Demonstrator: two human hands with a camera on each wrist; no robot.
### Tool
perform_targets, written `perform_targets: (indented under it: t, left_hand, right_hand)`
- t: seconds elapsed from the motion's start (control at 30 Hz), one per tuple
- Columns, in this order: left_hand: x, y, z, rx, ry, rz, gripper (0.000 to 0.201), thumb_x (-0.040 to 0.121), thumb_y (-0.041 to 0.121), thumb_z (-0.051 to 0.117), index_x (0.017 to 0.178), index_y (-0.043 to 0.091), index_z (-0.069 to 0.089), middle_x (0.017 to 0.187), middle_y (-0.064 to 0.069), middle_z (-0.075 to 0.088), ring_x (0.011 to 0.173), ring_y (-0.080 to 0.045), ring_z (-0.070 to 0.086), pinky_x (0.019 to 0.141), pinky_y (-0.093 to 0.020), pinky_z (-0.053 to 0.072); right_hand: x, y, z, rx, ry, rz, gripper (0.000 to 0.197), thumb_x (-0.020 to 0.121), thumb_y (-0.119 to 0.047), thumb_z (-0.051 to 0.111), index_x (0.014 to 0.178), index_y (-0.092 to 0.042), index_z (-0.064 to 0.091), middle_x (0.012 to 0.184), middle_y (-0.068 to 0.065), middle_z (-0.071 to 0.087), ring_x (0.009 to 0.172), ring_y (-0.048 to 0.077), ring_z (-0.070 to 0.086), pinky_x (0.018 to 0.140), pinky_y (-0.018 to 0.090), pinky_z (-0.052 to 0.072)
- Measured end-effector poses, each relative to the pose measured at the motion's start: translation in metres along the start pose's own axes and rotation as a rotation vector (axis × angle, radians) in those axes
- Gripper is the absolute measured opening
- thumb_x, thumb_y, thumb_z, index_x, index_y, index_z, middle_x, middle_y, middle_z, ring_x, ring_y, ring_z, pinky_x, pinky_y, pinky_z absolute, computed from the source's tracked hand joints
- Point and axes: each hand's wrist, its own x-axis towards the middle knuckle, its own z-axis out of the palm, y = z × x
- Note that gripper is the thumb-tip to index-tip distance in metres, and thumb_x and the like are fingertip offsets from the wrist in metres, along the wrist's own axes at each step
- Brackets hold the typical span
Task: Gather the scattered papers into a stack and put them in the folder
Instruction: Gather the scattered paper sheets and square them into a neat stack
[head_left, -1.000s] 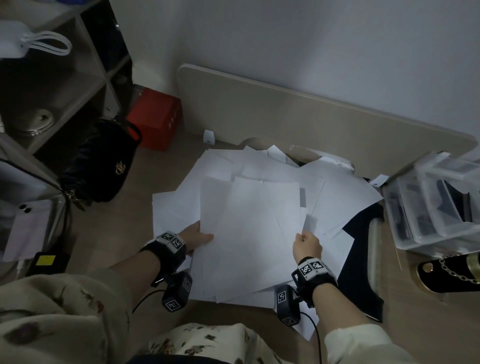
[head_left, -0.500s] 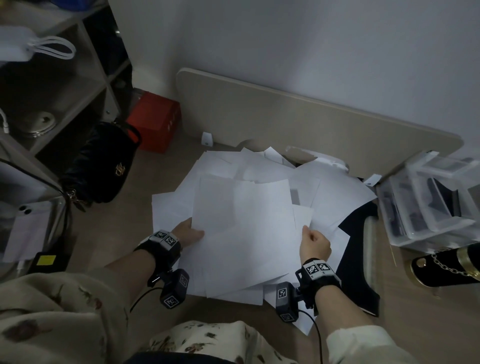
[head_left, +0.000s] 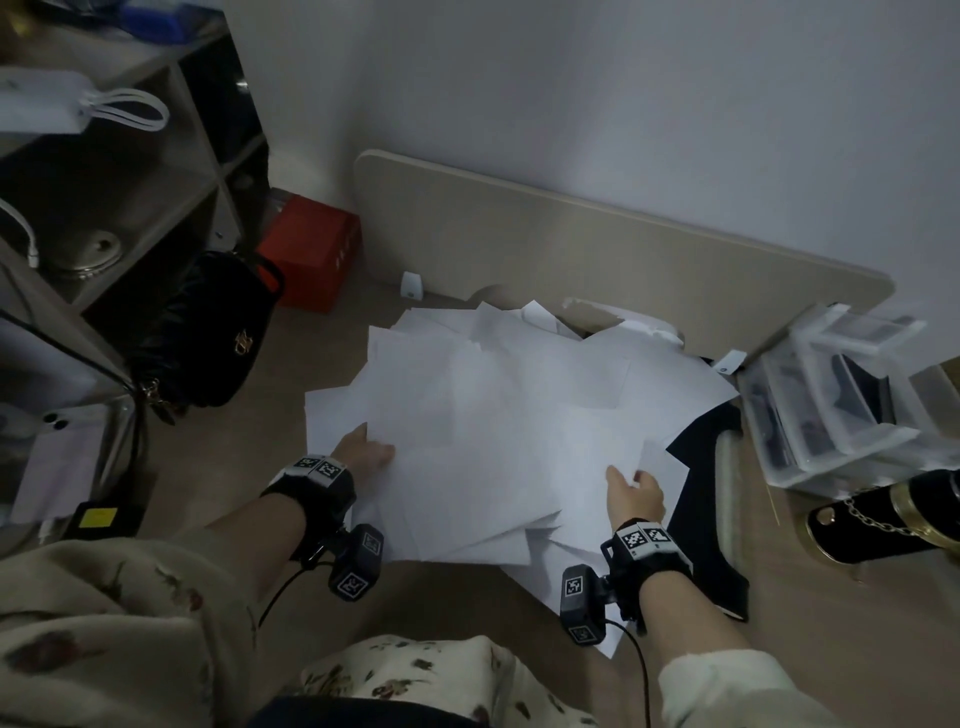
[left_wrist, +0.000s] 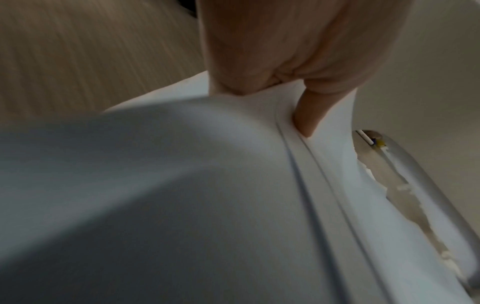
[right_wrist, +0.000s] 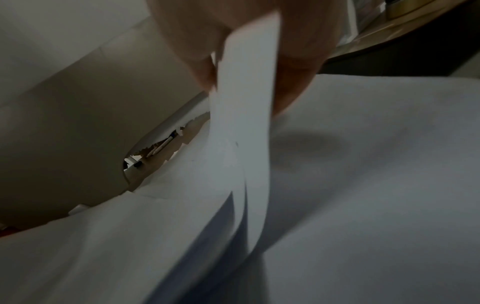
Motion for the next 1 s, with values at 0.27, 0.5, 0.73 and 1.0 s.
perform_targets:
  t: [0.27, 0.5, 0.73, 1.0]
  left_hand:
    - [0.016, -0.006, -0.015, -0.042, 0.038, 0.008, 0.048, 0.083, 0.007, 0.061, 0.129, 0.006, 0.048, 0.124, -0.017, 0.059, 0.111, -0.038, 0.056, 0.099, -0.052, 0.046]
    - [-0.001, 0.002, 0.001, -0.003, 0.045, -0.020, 0.047, 0.087, 0.002, 0.057, 0.133, 0.000, 0.043, 0.127, -0.018, 0.054, 0.117, -0.037, 0.053, 0.100, -0.042, 0.045]
    - [-0.004, 0.002, 0.014, -0.202, -0.074, -0.026, 0.044, 0.090, 0.028, 0.061, 0.128, 0.014, 0.044, 0.120, -0.016, 0.057, 0.108, -0.038, 0.059, 0.091, -0.057, 0.049]
    - [0.016, -0.003, 0.014, -0.400, -0.187, -0.180, 0.088, 0.061, 0.096, 0.028, 0.104, 0.029, 0.065, 0.108, -0.010, 0.070, 0.107, -0.033, 0.063, 0.096, -0.054, 0.047]
  right_hand:
    - [-0.004, -0.002, -0.015, 0.090, 0.307, 0.058, 0.045, 0.102, -0.024, 0.036, 0.142, -0.003, 0.037, 0.141, 0.024, 0.044, 0.127, 0.041, 0.044, 0.103, 0.046, 0.036]
    - [0.005, -0.009, 0.000, 0.448, 0.219, 0.027, 0.048, 0.098, -0.024, 0.039, 0.141, -0.002, 0.038, 0.139, 0.018, 0.048, 0.123, 0.035, 0.050, 0.101, 0.042, 0.044]
    - [-0.024, -0.018, 0.032, 0.149, -0.486, 0.027, 0.010, 0.092, -0.011, 0.058, 0.091, -0.001, 0.059, 0.093, 0.018, 0.064, 0.087, 0.031, 0.063, 0.076, 0.042, 0.056]
    - [-0.047, -0.018, 0.053, -0.225, -0.983, 0.068, 0.023, 0.095, -0.027, 0.056, 0.101, -0.005, 0.057, 0.090, 0.013, 0.069, 0.063, 0.019, 0.071, 0.058, 0.028, 0.058]
